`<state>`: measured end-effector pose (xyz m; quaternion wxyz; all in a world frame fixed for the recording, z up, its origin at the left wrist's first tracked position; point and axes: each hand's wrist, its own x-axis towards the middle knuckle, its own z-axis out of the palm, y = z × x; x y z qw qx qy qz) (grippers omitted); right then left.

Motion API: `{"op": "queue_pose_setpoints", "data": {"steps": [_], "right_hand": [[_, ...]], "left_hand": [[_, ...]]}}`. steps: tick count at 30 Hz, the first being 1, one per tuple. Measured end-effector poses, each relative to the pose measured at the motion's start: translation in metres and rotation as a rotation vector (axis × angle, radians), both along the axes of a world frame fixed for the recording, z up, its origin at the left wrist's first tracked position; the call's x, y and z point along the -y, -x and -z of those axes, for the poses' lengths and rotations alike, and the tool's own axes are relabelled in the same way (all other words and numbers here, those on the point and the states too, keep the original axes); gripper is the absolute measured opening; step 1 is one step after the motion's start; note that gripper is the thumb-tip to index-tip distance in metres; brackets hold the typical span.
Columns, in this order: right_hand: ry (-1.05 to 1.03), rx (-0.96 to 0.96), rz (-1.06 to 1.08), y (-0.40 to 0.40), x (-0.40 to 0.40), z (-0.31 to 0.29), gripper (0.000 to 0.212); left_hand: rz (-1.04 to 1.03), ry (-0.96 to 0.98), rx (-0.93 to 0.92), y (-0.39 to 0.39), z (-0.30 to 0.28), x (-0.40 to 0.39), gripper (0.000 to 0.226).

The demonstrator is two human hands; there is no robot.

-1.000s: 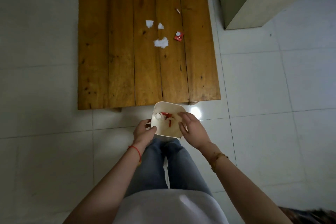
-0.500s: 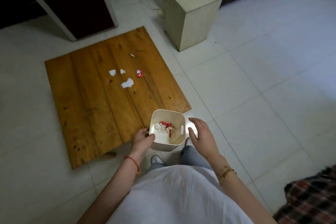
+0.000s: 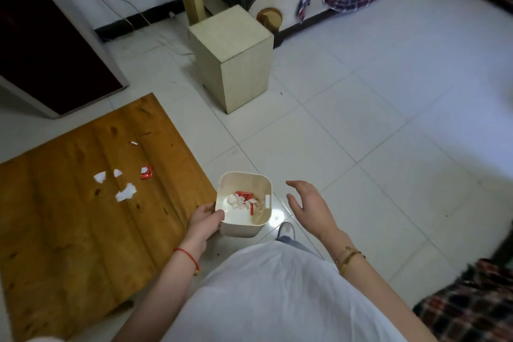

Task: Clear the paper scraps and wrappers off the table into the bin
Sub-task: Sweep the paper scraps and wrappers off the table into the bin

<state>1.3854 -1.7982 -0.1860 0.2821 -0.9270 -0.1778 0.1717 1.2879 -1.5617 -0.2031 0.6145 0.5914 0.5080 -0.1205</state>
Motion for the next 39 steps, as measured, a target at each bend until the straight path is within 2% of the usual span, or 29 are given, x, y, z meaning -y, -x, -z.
{"op": "queue_pose_setpoints", "data": {"steps": [7, 16, 23, 29, 39], "right_hand": [[0.018, 0.056, -0.074, -0.130, 0.035, -0.015, 0.037], [0.031, 0.060, -0.226, -0.249, -0.009, -0.001, 0.037], [0.012, 0.076, -0.390, -0.360, -0.116, 0.006, 0.037], [-0.010, 0.067, -0.610, -0.441, -0.235, -0.007, 0.036], [0.006, 0.066, -1.082, -0.468, -0.394, -0.012, 0.037]], "left_hand": [[-0.095, 0.042, 0.061, -0.111, -0.014, 0.045, 0.043], [-0.303, 0.062, 0.080, -0.207, -0.002, 0.018, 0.042], [-0.445, 0.085, 0.129, -0.275, 0.008, -0.052, 0.033], [-0.598, 0.015, 0.129, -0.321, -0.002, -0.119, 0.045], [-0.995, -0.010, 0.003, -0.327, -0.008, -0.157, 0.047]]}}
